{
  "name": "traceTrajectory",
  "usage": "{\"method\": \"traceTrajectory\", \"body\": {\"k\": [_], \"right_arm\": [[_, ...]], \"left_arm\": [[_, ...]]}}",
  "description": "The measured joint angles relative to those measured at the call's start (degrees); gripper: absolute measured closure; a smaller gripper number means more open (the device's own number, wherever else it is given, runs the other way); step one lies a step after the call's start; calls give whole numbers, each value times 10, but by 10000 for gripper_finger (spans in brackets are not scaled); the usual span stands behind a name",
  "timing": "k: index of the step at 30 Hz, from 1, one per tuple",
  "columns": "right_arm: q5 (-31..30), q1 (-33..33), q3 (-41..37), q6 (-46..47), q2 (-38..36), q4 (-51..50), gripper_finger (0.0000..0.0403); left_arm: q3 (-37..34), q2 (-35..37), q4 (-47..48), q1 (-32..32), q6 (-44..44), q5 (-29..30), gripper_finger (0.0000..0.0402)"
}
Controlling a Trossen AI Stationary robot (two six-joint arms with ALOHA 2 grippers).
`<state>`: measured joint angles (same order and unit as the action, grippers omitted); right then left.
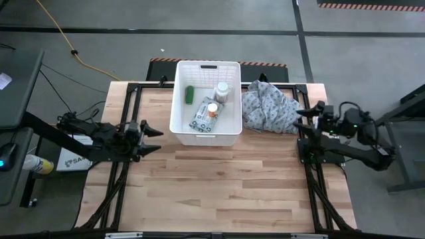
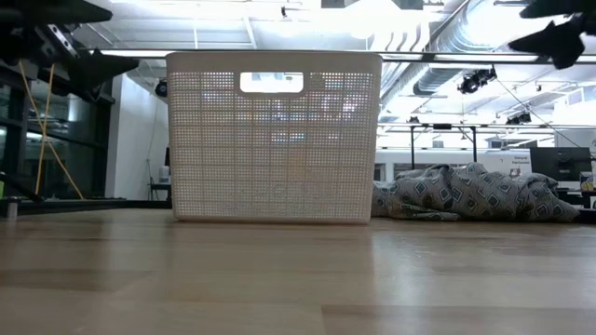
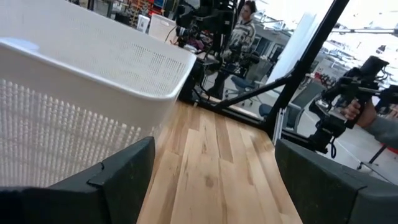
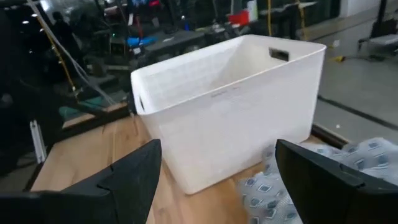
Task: Pick & place medical supplies in basket/bin
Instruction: Return to Home Position
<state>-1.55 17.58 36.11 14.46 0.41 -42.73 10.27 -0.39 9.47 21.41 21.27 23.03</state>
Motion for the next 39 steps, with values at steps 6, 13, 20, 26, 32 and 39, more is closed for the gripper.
{"method": "traceTrajectory", "body": {"k": [6, 13, 20, 26, 32, 39], "right_arm": [[18, 0, -3, -3, -1, 19, 98], [15, 0, -8, -3, -1, 17, 98], [16, 0, -49, 17, -1, 75, 98], [57, 0, -168, 35, -2, 190, 98], [56, 0, -211, 33, -1, 234, 98], [73, 0, -280, 46, -2, 331, 98]], "left_arm": [[-7, 0, 1, 0, 11, 0, 37], [-7, 0, 1, 0, 10, 0, 37], [-7, 0, 1, 0, 9, 0, 37], [-7, 0, 1, 0, 12, 3, 37], [-7, 0, 1, 0, 17, 2, 37], [-6, 0, 4, 0, 16, 2, 37]]}}
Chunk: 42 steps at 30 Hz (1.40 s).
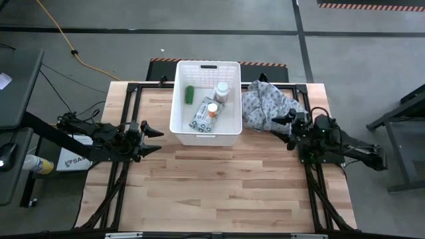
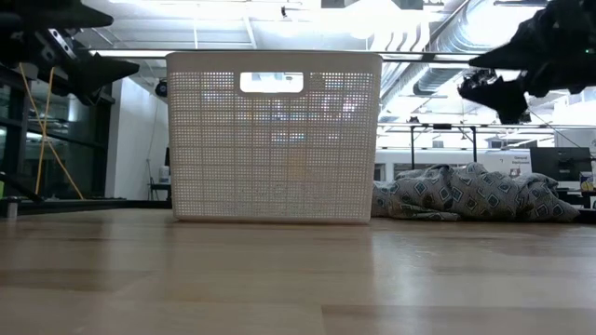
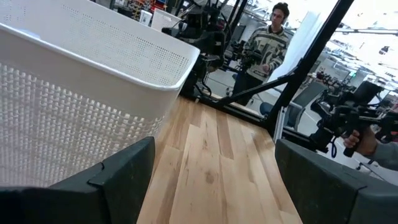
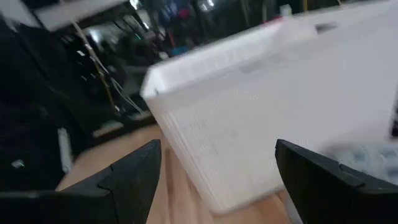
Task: Pick & place medical supplies in basket/bin
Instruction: Return to Home Position
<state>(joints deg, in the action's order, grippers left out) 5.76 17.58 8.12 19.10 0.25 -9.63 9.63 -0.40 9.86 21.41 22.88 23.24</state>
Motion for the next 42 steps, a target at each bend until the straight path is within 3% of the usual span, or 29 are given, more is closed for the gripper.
{"method": "traceTrajectory", "body": {"k": [14, 23, 28, 37, 42], "right_arm": [[16, 0, -44, -15, 0, 70, 98], [16, 0, -44, -29, 0, 75, 98], [19, 0, -44, -48, 0, 76, 98], [25, 0, -44, -63, 4, 74, 98], [61, 0, -44, -83, 4, 77, 98]], "left_arm": [[0, 0, 1, 0, -27, 28, 37], [0, 0, 44, 0, -29, 17, 37], [-47, 0, 11, 0, -19, 18, 37], [-49, -20, -5, 0, -22, 32, 37], [-50, -20, -7, 0, -23, 57, 37]]}}
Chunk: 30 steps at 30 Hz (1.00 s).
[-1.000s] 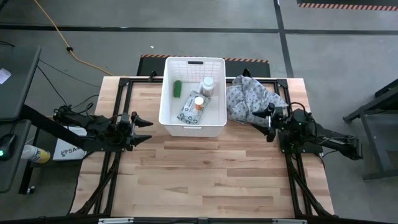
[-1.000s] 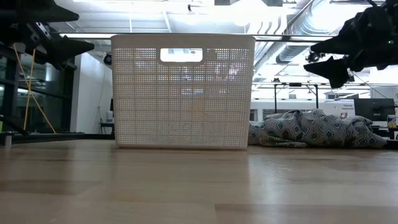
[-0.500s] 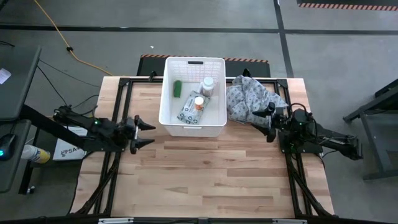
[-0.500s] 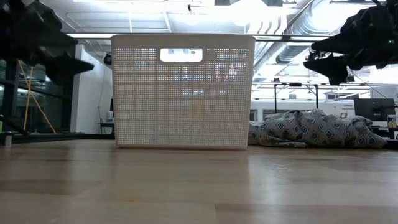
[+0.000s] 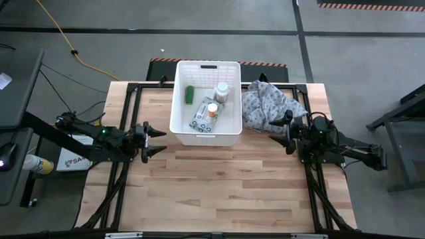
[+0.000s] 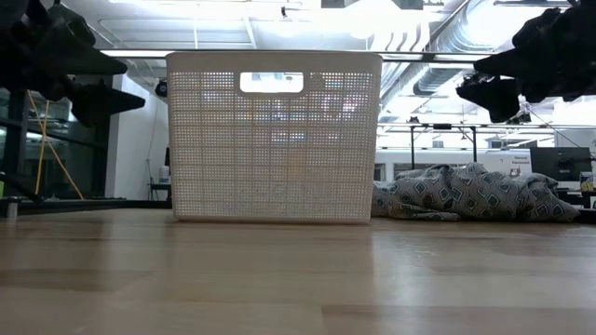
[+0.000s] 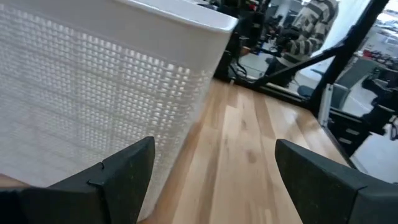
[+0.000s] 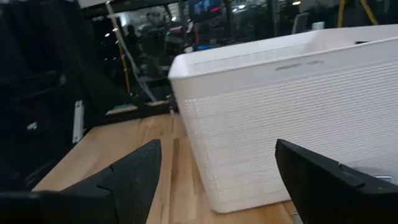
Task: Pick & place medical supplies in basket/bin
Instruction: Return to Home Position
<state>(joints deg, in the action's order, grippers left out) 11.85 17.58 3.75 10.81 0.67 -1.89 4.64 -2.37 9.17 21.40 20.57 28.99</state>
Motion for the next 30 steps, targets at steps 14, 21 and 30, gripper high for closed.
{"method": "traceTrajectory", "body": {"k": [14, 21, 30], "right_arm": [[-2, 0, 0, -14, 0, -6, 98], [-21, 0, 0, 19, 0, -8, 98], [-21, 0, 0, 18, 0, -7, 98]], "left_arm": [[0, 0, 1, 0, 7, 6, 37], [0, 0, 2, 0, 7, -1, 37], [-1, 0, 2, 0, 7, -9, 37]]}}
